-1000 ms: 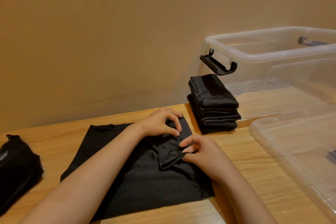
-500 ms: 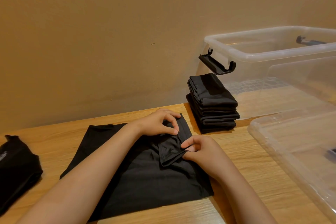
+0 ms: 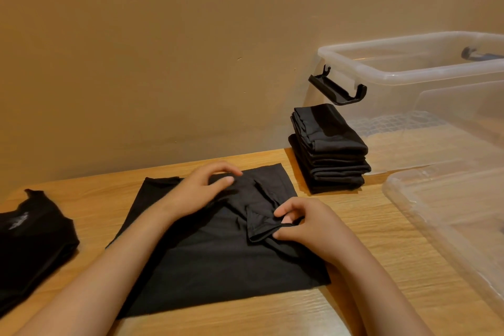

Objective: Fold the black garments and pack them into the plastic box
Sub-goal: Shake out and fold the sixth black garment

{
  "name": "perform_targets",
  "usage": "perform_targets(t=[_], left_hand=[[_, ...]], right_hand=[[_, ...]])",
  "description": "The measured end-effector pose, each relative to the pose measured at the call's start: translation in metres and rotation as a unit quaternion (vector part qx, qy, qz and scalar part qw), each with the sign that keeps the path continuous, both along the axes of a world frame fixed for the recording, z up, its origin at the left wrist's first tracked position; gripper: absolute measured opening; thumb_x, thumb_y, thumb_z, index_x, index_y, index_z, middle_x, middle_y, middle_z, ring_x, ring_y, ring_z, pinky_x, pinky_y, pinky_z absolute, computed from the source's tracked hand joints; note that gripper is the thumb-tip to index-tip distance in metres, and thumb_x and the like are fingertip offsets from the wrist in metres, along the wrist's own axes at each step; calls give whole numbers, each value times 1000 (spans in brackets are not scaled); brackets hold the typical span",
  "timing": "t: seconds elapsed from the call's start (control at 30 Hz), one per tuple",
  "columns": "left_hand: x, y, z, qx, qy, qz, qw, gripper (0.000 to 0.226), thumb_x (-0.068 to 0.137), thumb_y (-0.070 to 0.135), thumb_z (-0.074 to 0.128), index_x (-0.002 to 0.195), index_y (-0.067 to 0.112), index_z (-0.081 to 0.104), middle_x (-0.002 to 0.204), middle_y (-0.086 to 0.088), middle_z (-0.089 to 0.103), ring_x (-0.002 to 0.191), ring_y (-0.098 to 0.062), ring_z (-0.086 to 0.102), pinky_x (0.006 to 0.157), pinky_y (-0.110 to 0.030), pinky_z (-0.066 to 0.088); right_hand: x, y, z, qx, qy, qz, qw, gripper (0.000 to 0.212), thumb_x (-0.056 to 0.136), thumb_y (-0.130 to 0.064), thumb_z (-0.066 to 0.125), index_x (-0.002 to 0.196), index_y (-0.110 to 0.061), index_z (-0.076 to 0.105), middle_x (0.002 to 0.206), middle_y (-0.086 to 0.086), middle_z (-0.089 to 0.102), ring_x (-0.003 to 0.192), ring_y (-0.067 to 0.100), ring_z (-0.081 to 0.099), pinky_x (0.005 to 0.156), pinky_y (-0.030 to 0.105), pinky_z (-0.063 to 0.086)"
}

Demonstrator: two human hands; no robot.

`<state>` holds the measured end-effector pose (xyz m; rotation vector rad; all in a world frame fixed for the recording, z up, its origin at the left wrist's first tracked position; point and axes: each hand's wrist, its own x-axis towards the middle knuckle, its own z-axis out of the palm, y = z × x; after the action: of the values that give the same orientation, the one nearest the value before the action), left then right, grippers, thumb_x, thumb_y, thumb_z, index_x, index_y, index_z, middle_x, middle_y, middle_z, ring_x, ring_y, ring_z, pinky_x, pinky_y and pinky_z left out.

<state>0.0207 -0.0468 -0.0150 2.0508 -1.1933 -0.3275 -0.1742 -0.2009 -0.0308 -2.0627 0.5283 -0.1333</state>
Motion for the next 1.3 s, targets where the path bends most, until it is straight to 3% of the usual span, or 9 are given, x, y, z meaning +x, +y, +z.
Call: perform_targets(t=[0.13, 0.23, 0.4, 0.53, 0.6, 0.73, 0.9, 1.1, 1.3], left_hand=[[13, 85, 4, 33, 8, 104, 994, 23, 97, 19, 55, 105, 36, 67, 108, 21, 66, 105, 5, 58, 89, -16, 42], [18, 130, 1, 77, 17, 179, 981, 21, 96, 21, 57, 110, 37, 63, 117, 17, 59, 105, -1, 54, 83, -17, 42], [12, 152, -7, 104, -14, 243, 964, 34, 90, 30, 65, 124, 33, 58, 123, 13, 52, 117, -8, 45, 98, -28, 37], [14, 146, -17, 123, -71, 261, 955, 44, 89, 33, 66, 131, 25, 56, 125, 9, 51, 125, -11, 40, 106, -30, 33], [15, 145, -22, 128, -91, 267, 951, 39, 89, 35, 66, 126, 25, 58, 121, 7, 53, 121, -13, 41, 102, -30, 35], [13, 147, -23, 101, -95, 268, 953, 9, 90, 29, 65, 87, 25, 58, 98, 9, 53, 106, -16, 46, 87, -28, 37], [4, 147, -17, 38, -62, 251, 965, 12, 91, 19, 64, 83, 18, 54, 97, 7, 56, 97, -12, 49, 78, -26, 40], [-5, 146, -8, -45, 47, 251, 966, 14, 96, 17, 56, 85, 14, 49, 91, -8, 60, 90, -26, 59, 81, -45, 50], [-6, 146, -8, -64, 70, 259, 961, 15, 96, 19, 55, 84, 16, 47, 94, -16, 60, 89, -26, 59, 75, -39, 49]], right_hand=[[2, 1, 0, -18, -6, -7, 1000, 26, 76, -20, 80, 98, -27, 66, 83, -4, 67, 79, 8, 65, 81, 27, 55], [2, 4, 1, -85, 9, 18, 996, 30, 77, -28, 78, 103, -32, 63, 89, -9, 62, 82, 5, 61, 78, 23, 53], [0, 10, 6, -151, 38, 63, 986, 38, 75, -42, 77, 108, -42, 59, 96, -17, 57, 89, 1, 54, 78, 19, 48], [2, 11, 5, -146, 17, 38, 988, 28, 79, -28, 77, 101, -37, 63, 92, -13, 60, 86, 2, 57, 77, 20, 49], [5, 13, 2, -157, 3, 17, 987, 21, 82, -22, 74, 96, -35, 64, 91, -12, 62, 86, 2, 58, 78, 21, 50], [9, 16, -3, -162, -6, -3, 987, 11, 85, -24, 71, 90, -34, 68, 91, -16, 65, 89, 0, 59, 80, 20, 50], [7, 12, -2, -97, -44, -35, 994, 7, 89, -20, 66, 86, -23, 72, 87, -8, 69, 86, 7, 63, 79, 28, 55], [8, 15, 4, 27, -67, -68, 995, 14, 95, -21, 56, 91, -12, 65, 94, 6, 66, 92, 20, 63, 77, 31, 50], [7, 19, 14, 123, -32, -71, 989, 22, 99, -26, 47, 101, -15, 65, 102, 5, 65, 95, 18, 62, 74, 28, 46]])
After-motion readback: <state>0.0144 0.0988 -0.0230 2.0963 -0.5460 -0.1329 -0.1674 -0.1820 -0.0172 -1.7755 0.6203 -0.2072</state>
